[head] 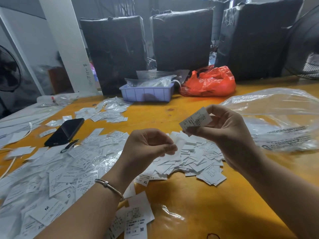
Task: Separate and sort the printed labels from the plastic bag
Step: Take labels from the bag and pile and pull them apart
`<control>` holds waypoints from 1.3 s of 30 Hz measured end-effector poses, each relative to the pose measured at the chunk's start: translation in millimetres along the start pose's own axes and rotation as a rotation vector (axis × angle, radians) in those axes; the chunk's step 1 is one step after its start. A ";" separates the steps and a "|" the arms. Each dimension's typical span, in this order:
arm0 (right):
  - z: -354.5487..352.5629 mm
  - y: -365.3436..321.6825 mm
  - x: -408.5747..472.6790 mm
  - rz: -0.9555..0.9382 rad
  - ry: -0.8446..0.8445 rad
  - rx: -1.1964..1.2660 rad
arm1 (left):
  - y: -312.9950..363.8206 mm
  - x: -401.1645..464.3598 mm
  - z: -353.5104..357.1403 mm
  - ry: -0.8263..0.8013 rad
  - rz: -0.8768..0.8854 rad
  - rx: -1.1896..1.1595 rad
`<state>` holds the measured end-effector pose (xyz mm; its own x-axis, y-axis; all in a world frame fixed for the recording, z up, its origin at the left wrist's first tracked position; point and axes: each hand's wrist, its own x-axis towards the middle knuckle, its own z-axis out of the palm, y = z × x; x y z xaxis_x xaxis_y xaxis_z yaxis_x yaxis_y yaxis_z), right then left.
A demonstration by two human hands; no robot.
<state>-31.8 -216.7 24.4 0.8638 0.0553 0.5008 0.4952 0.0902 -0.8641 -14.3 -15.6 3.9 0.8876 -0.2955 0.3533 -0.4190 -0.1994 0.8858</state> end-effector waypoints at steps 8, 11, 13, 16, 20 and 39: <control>1.7 -4.2 -2.5 -0.093 -0.055 -0.102 | 0.7 0.1 -0.7 0.000 0.025 0.000; 2.3 -5.3 -2.7 -0.121 -0.047 -0.217 | 1.0 0.1 -0.7 0.002 0.028 -0.004; 3.2 -4.9 -2.5 -0.137 -0.059 -0.265 | 1.1 -0.1 -1.0 0.005 0.027 -0.004; 5.4 -4.6 -2.7 -0.163 -0.066 -0.330 | 1.8 -0.4 -1.2 0.011 0.028 -0.003; 6.9 -3.0 -3.5 -0.179 -0.055 -0.400 | 1.8 0.2 -1.0 0.016 0.030 -0.010; -13.5 10.7 5.4 0.172 -0.201 -0.303 | -1.8 1.3 -3.1 -0.044 -0.010 0.005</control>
<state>-20.6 -228.9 17.1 0.9158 0.2406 0.3215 0.3760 -0.2333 -0.8968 -11.9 -12.7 3.7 0.8826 -0.3342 0.3306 -0.4111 -0.2077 0.8876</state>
